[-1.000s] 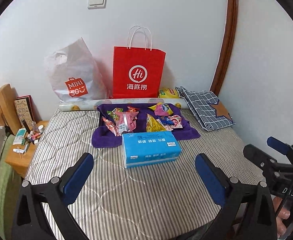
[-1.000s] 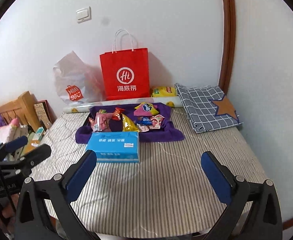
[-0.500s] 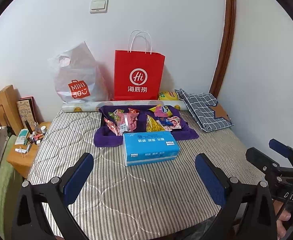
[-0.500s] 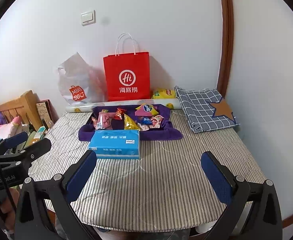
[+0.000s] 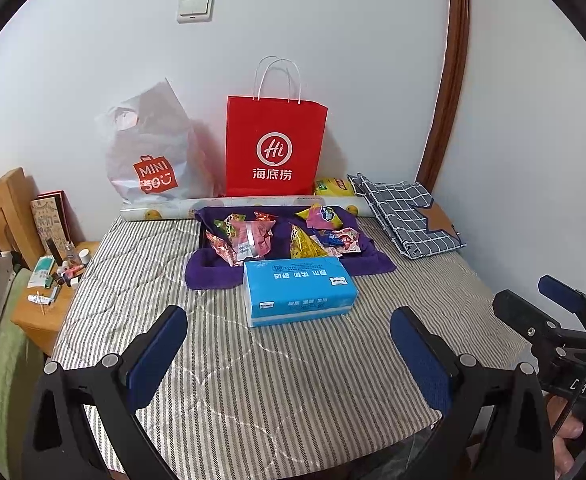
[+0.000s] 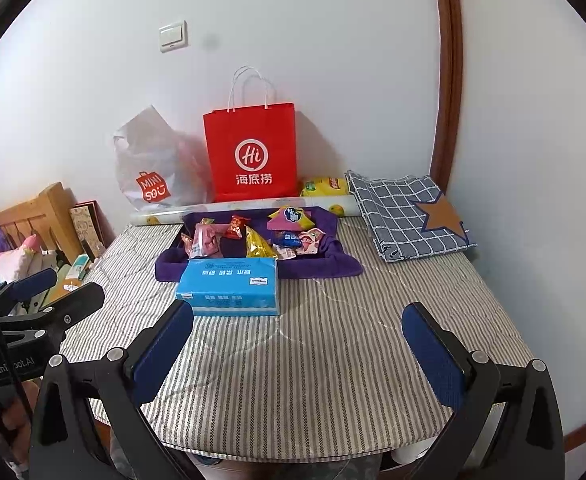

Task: Organize snacks

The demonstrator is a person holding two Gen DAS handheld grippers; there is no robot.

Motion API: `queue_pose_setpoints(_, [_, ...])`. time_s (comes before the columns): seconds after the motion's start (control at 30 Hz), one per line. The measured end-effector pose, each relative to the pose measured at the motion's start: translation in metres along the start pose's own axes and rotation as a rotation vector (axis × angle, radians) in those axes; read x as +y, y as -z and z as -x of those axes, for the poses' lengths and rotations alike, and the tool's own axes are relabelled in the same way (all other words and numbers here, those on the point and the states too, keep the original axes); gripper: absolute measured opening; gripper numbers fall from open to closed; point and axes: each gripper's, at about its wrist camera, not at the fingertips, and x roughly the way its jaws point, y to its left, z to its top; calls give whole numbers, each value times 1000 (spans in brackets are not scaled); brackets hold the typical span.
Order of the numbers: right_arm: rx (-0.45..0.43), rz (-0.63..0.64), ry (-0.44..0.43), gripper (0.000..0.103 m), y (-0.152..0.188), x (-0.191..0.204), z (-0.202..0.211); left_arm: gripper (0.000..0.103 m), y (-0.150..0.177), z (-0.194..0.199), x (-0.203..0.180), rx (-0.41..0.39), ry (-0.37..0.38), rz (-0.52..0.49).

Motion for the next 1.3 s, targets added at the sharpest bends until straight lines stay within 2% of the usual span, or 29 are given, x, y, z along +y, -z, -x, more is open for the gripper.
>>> queue_pose_setpoints(1.3, [-7,1,-5,103,2,0,4,102,-2,1,-1,3,3,-2])
